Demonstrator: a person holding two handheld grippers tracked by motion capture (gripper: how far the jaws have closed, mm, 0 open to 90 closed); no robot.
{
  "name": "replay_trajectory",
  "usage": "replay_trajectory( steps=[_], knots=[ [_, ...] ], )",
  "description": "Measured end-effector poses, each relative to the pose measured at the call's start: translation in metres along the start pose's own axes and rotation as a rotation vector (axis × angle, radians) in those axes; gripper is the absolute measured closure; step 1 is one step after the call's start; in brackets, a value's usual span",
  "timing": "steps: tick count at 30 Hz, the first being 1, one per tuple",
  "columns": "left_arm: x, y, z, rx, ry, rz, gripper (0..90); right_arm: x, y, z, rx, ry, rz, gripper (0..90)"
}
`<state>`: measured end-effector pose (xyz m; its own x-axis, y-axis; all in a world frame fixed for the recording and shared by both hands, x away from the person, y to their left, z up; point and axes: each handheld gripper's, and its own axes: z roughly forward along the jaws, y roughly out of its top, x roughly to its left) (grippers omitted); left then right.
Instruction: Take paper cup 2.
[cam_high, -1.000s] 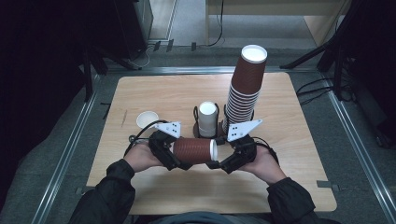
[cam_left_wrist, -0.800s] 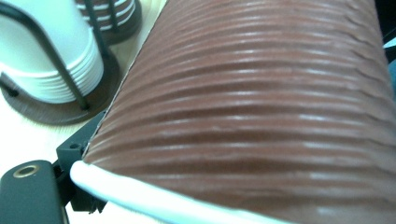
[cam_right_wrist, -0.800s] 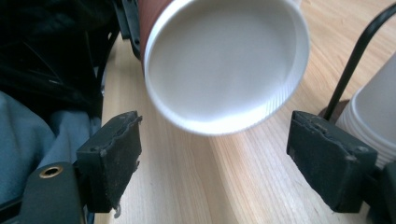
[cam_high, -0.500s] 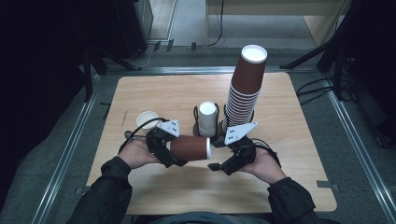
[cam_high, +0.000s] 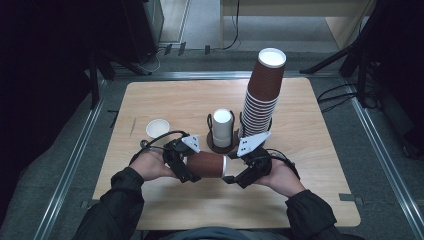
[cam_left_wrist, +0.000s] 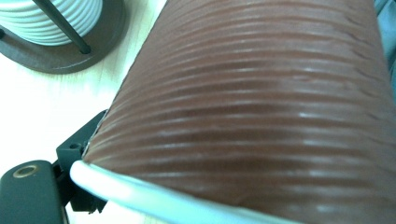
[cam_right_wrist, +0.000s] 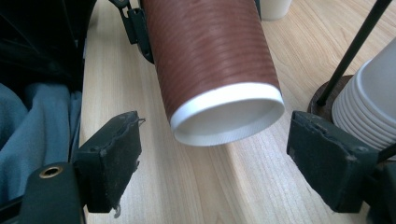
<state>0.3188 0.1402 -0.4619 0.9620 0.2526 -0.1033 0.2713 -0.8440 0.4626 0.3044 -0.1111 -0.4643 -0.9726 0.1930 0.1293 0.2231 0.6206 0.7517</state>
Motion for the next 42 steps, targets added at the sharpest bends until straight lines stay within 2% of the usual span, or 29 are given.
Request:
replay_trajectory(
  steps=[4,7,8,13,25,31,36,37,39,41,42],
  knots=[
    [-0.002,0.003,0.003,0.007,-0.007,0.009,8.1,0.001,0.003,0.004,0.014,-0.002,-0.012,17.4],
    [-0.004,0.005,0.005,0.020,-0.012,0.018,8.1,0.003,0.004,0.009,0.045,-0.004,-0.015,17.4],
    [-0.004,0.006,0.006,0.025,-0.012,0.018,8.1,0.004,0.005,0.014,0.062,-0.011,-0.037,17.4],
    [-0.008,0.009,0.012,0.039,-0.028,0.026,8.0,0.005,0.007,0.027,0.101,-0.014,-0.056,17.3],
    [-0.017,0.018,0.021,0.065,-0.045,0.070,7.9,0.014,0.011,0.042,0.135,0.004,-0.095,17.3],
    [-0.017,0.018,0.023,0.080,-0.065,0.054,7.4,0.015,0.010,0.044,0.152,0.017,-0.098,20.4],
    [-0.018,0.018,0.022,0.069,-0.065,0.055,6.4,0.015,0.012,0.042,0.147,0.023,-0.104,20.3],
    [-0.018,0.018,0.021,0.062,-0.065,0.045,5.4,0.015,0.012,0.041,0.142,0.018,-0.111,20.1],
    [-0.018,0.018,0.021,0.060,-0.064,0.036,0.8,0.015,0.012,0.040,0.143,0.015,-0.112,19.9],
    [-0.016,0.015,0.019,0.033,-0.038,0.026,0.0,0.014,0.010,0.038,0.146,0.002,-0.121,19.8],
    [-0.016,0.015,0.019,0.033,-0.038,0.026,0.0,0.014,0.010,0.038,0.146,0.002,-0.121,19.8]
  ],
)
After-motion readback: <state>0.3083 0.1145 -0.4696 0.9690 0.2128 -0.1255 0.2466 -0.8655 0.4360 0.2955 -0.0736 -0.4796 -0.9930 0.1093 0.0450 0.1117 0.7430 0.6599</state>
